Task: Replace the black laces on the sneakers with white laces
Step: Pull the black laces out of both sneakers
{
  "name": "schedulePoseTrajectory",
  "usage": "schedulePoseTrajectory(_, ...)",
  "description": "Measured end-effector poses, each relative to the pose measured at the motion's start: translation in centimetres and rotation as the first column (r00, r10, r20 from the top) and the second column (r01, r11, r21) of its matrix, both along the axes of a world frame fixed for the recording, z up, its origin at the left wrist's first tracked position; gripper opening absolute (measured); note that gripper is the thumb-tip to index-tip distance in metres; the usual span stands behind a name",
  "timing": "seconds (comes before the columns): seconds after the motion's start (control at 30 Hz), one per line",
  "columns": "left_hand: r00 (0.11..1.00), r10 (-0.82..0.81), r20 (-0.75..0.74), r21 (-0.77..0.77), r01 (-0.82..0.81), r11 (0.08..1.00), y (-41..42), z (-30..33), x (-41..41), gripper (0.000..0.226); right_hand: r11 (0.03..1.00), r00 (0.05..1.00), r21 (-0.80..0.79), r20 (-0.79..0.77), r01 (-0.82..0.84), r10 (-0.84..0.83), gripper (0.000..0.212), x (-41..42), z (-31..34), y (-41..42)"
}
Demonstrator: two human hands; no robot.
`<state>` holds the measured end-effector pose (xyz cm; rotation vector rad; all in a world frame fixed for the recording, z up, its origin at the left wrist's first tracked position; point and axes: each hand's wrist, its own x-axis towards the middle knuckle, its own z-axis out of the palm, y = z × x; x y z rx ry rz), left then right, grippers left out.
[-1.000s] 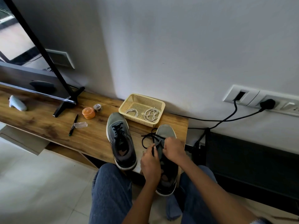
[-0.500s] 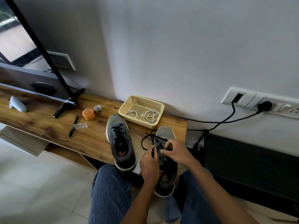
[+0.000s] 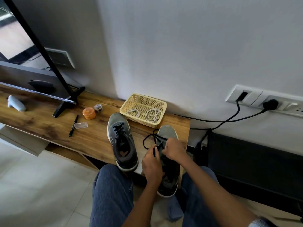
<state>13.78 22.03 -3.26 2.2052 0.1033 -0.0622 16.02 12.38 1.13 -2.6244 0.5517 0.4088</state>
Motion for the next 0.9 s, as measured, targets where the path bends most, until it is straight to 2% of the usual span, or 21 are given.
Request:
schedulePoseTrajectory(0.13,1.0,0.009,0.008,0.0,-0.009,1.0,-0.1,0.1,0.0,0.028,0.956,1.0,0.292,-0.015,0.012,-0.008,0.014,-1.7,0.5,-0.7)
schedulePoseTrajectory(0.2,1.0,0.014,0.011,-0.003,-0.014,1.0,-0.1,0.2,0.0,0.028,0.921,1.0,0.389,-0.012,-0.005,0.01,0.018,-2.6,1.0,-0.9)
schedulePoseTrajectory(0.37,1.0,0.004,0.013,-0.013,-0.004,1.0,0.0,0.3,-0.1,0.028,0.895,0.998,0.445,-0.014,-0.044,0.056,0.033,-3.3,1.6,-2.5)
schedulePoseTrajectory(0.6,1.0,0.02,-0.003,-0.005,-0.02,1.0,-0.2,0.2,-0.3,0.027,0.831,0.994,0.555,-0.071,-0.031,0.085,0.016,-3.8,2.6,-3.6)
schedulePoseTrajectory(0.7,0.999,0.036,0.003,0.0,-0.036,0.999,-0.3,-0.1,0.1,0.028,0.769,0.962,0.638,-0.186,-0.037,0.2,0.016,-4.2,3.5,-3.2)
schedulePoseTrajectory(0.77,0.999,0.044,0.005,-0.003,-0.044,0.999,-0.3,-0.2,0.4,0.029,0.747,0.956,0.662,-0.179,-0.059,0.234,0.012,-4.8,3.8,-2.8)
schedulePoseTrajectory(0.83,1.0,0.026,0.009,-0.013,-0.026,1.0,-0.3,-0.1,0.5,0.028,0.758,0.987,0.651,-0.09,-0.042,0.133,0.003,-4.9,3.3,-2.8)
schedulePoseTrajectory(0.9,1.0,0.006,0.006,-0.03,-0.006,1.0,-0.1,0.1,0.5,0.028,0.802,0.997,0.597,0.053,0.017,-0.061,0.008,-4.3,2.5,-3.1)
